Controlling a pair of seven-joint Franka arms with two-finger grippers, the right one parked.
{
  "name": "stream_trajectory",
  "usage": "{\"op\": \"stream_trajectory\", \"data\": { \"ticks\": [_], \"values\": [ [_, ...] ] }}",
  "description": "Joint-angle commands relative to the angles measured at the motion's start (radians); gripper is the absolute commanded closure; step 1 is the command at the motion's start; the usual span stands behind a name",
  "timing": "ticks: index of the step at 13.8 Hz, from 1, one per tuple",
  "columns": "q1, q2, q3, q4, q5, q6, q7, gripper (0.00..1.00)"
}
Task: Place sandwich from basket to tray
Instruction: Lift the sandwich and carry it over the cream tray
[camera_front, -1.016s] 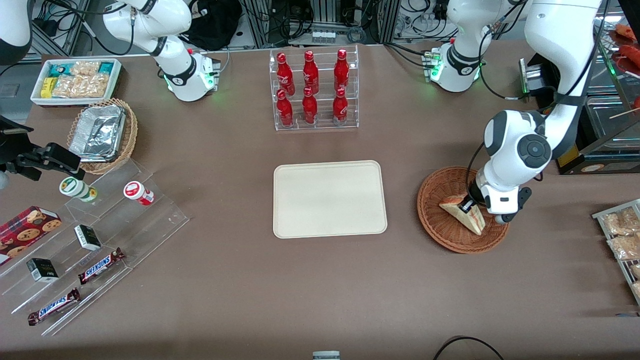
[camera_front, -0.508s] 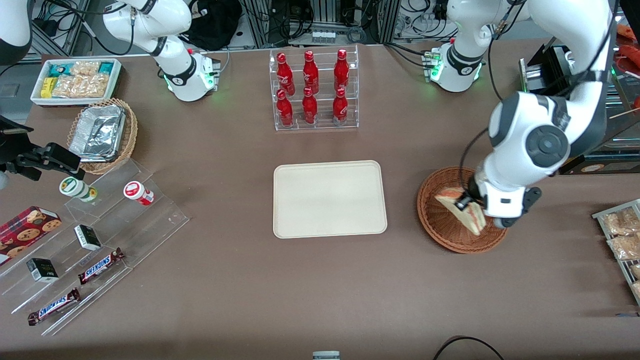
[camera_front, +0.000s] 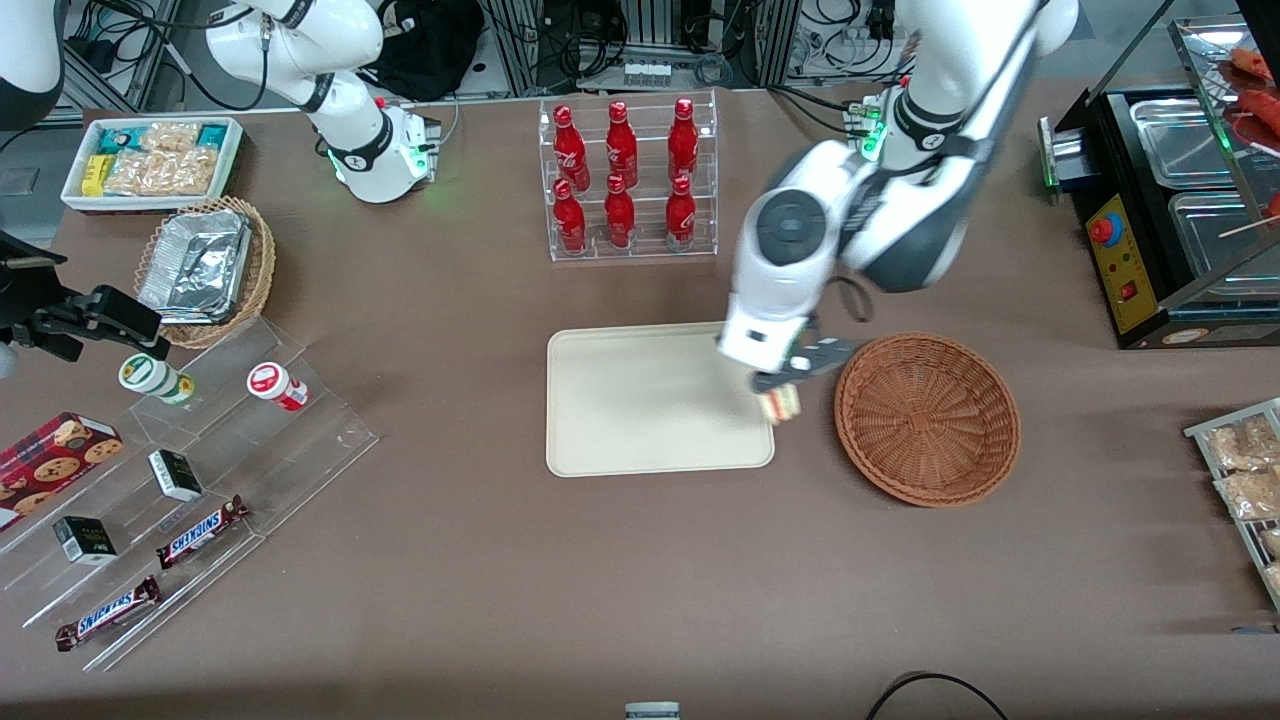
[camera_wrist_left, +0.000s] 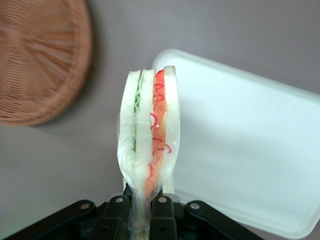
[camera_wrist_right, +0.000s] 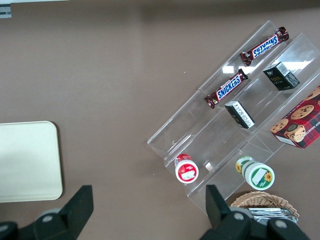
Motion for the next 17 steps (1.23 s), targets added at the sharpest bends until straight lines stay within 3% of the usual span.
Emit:
{"op": "stream_trajectory", "data": {
  "ticks": [1, 4, 8, 14, 15, 16, 17],
  "values": [
    [-0.088, 0.091, 0.015, 0.045, 0.021, 0.067, -0.004, 0.91],
    [-0.176, 0.176, 0.022, 0.049, 0.023, 0.136, -0.013, 0.9],
    [-0.208, 0.259, 0.021, 0.055, 0.081, 0.267, -0.019, 0.9],
    [-0.201, 0.291, 0.022, 0.074, 0.131, 0.273, -0.005, 0.88],
    [-0.201, 0.3, 0.022, 0.081, 0.13, 0.273, -0.007, 0.76],
    [-0.201, 0.3, 0.022, 0.085, 0.132, 0.273, -0.005, 0.33],
    [-0.201, 0.3, 0.022, 0.085, 0.133, 0.273, -0.007, 0.0]
  ]
}}
